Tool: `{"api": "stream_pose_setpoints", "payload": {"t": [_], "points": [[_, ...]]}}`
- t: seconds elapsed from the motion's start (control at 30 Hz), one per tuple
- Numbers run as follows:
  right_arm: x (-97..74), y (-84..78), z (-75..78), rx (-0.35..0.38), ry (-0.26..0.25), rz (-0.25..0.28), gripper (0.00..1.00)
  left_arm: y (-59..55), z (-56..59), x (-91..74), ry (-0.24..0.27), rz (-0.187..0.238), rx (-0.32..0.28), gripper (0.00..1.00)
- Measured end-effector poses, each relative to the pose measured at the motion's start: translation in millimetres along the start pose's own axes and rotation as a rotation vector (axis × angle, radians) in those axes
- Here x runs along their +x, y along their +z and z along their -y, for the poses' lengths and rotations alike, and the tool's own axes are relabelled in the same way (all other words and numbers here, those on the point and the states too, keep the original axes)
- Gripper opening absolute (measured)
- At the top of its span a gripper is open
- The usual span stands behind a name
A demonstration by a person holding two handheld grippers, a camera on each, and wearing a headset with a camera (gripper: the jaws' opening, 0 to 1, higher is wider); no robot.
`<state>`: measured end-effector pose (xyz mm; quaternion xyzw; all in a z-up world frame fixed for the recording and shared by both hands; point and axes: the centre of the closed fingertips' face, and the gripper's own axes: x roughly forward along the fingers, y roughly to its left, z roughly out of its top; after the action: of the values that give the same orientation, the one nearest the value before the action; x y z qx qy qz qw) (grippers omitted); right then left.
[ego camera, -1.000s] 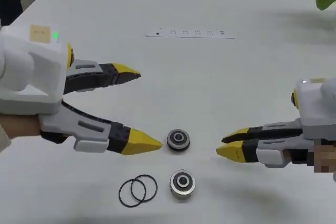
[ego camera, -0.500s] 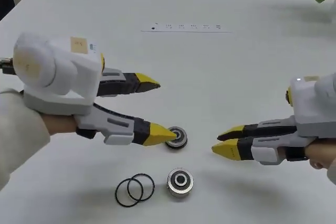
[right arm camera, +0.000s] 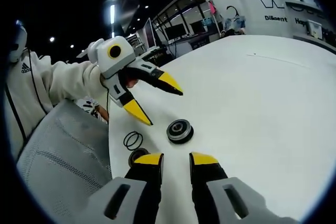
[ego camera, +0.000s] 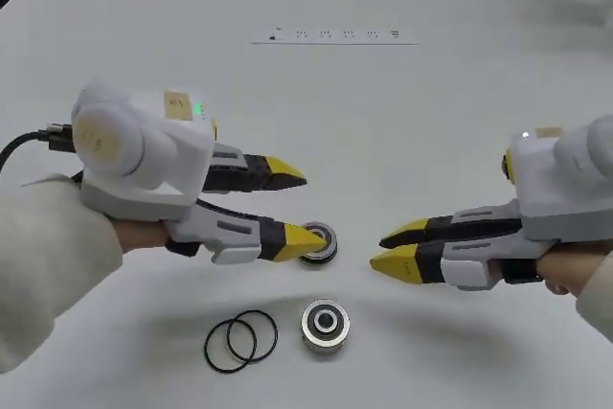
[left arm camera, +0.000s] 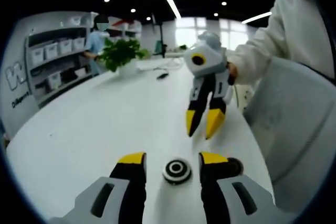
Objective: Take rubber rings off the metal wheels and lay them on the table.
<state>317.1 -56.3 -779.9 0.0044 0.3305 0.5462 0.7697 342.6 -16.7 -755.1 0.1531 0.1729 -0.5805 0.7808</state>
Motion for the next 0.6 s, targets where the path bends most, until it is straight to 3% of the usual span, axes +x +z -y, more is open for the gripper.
{"api": "stream_pose_setpoints", "payload": {"t": [0.3, 0.6], "points": [[6.4, -0.7, 0.2, 0.001, 0.015, -0.007, 0.16, -15.9, 4.0, 14.2, -0.027, -0.031, -0.004, 0.30], [10.4, 1.8, 2.5, 0.002, 0.019, -0.003, 0.16, -25.9, 3.6, 17.9, -0.037, -0.051, -0.020, 0.22]]}}
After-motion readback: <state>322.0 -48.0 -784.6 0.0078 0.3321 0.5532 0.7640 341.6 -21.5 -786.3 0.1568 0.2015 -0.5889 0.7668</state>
